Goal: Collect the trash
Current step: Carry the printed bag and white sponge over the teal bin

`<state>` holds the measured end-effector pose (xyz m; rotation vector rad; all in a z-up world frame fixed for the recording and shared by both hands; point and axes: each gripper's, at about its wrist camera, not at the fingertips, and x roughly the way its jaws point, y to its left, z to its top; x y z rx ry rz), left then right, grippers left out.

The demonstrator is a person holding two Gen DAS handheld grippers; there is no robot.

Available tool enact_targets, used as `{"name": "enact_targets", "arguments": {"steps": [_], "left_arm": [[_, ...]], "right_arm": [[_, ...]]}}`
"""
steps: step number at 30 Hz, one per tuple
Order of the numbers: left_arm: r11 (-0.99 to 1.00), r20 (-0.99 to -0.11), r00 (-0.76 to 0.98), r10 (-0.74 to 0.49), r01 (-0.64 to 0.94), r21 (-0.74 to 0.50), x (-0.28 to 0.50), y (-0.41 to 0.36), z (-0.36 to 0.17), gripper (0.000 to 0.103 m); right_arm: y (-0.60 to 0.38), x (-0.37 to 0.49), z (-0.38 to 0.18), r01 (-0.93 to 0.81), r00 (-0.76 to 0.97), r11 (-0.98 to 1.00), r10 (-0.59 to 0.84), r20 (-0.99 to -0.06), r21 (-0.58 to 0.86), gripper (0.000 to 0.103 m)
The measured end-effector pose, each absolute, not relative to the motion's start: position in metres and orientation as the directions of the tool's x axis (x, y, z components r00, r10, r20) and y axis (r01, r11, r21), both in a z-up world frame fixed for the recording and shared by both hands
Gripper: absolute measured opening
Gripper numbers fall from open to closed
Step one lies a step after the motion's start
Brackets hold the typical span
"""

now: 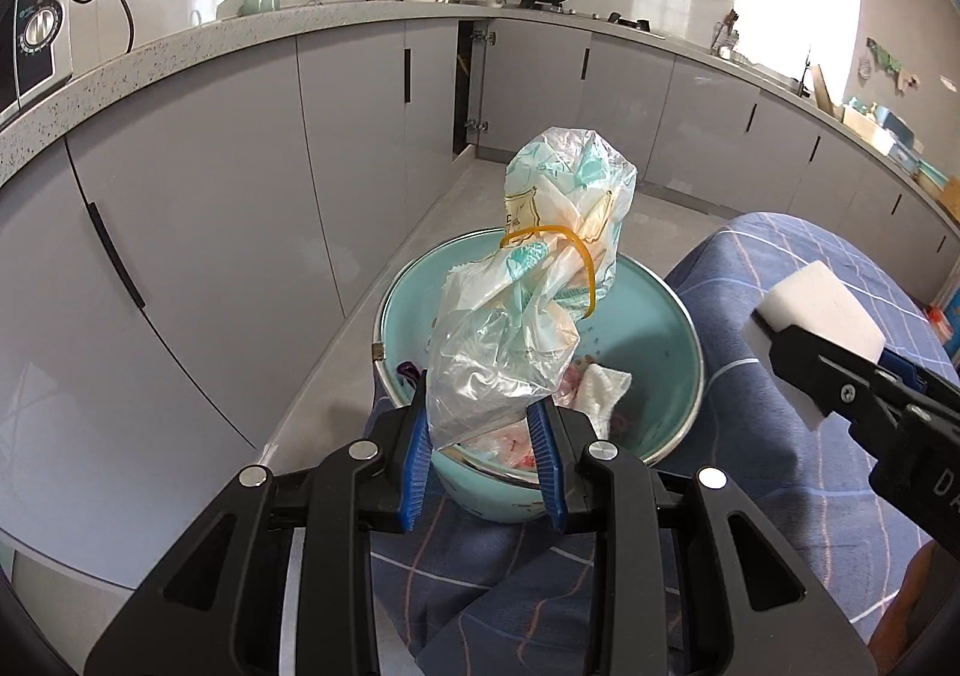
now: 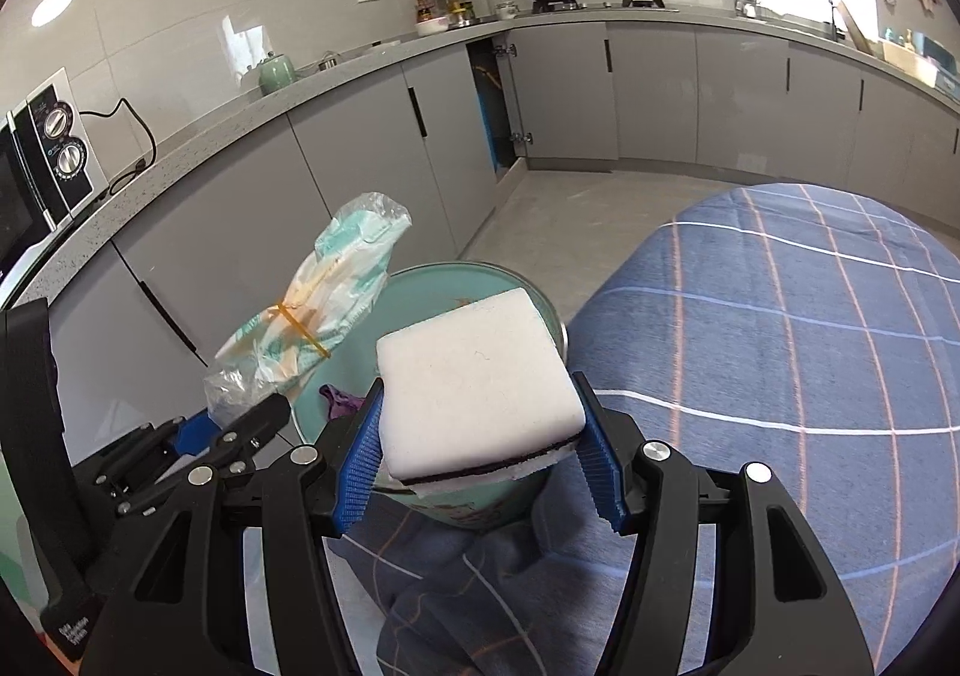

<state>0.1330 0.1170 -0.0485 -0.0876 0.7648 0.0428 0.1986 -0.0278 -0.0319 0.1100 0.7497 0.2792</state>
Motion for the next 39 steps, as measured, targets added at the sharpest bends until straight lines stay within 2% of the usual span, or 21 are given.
{"name": "enact_targets", "arguments": {"steps": [39], "left_arm": [[0.996,-0.804,0.594,0.038,-0.091,-0.021,0.209,0.101,-0.094,0.031]], "right_arm": [[-0.022,0.274,-0.067,-0.176,0.638,0.952,0.305,-0.707,0.252,0.059]]}}
